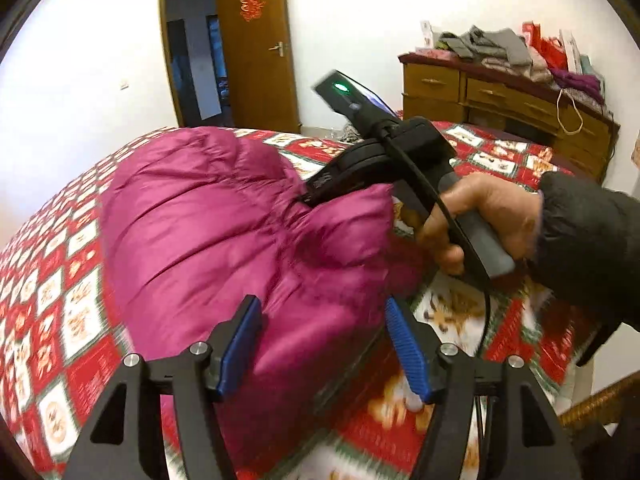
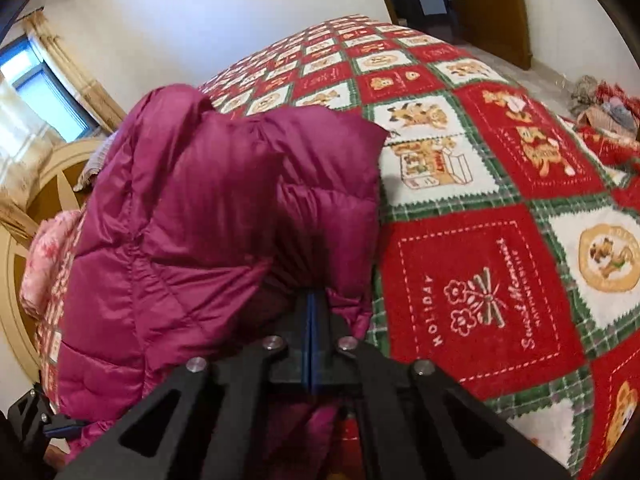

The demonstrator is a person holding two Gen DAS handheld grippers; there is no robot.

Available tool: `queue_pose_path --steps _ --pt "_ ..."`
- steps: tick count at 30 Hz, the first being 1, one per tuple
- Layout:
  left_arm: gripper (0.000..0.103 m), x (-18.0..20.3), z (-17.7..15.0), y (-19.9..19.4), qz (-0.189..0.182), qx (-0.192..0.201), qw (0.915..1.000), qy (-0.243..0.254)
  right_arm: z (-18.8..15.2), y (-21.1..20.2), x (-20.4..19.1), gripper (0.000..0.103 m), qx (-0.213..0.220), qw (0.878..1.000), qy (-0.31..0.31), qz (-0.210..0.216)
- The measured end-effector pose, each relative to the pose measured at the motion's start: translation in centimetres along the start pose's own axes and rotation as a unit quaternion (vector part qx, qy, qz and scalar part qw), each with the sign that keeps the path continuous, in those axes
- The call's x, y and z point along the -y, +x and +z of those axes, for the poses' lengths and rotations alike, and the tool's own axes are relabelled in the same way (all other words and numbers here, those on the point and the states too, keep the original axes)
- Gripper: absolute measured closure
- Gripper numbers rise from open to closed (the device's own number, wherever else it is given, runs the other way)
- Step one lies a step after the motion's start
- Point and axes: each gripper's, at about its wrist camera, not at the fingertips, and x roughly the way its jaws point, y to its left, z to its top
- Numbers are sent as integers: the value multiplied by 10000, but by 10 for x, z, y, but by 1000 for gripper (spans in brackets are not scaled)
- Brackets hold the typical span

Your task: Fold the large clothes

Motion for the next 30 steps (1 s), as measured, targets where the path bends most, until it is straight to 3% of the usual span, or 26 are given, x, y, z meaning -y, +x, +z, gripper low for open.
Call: queue_pose_path --steps 3,5,7,9,13,16,18,21,23,27,30 --pt "38 -36 -1 -28 -297 297 9970 -654 -2 0 -4 103 14 9999 -89 -87" --pt "36 -62 2 -34 -37 557 9919 -1145 -3 0 -4 103 22 9999 -84 -97" --pt "32 -102 8 -38 385 720 9797 -1833 -3 -1 -5 103 12 9999 -71 -121" --pt "30 -147 7 -35 684 873 9618 -2504 -2 -6 -10 103 -13 9996 -145 -249" --pt "30 -195 10 17 1502 400 9378 -3106 5 -41 -28 103 284 9965 -474 -621" --pt "30 -199 5 39 1272 239 9245 -3586 16 -79 -46 98 689 9936 -539 -712" --pt "30 -192 8 41 1211 322 9247 -3594 27 -94 -64 98 842 9930 -604 -561" --pt "30 -168 26 52 1643 193 9370 -3076 47 -99 -88 93 869 9947 -496 -231" --pt "30 -159 34 57 1883 86 9404 -2829 58 -86 -98 93 768 9968 -213 10" --pt "30 -144 43 64 2167 -84 9447 -2458 57 -38 -96 93 487 9976 -12 -483" --pt "30 -144 47 80 2272 -273 9468 -2263 40 -10 -78 94 517 9919 -131 -1154"
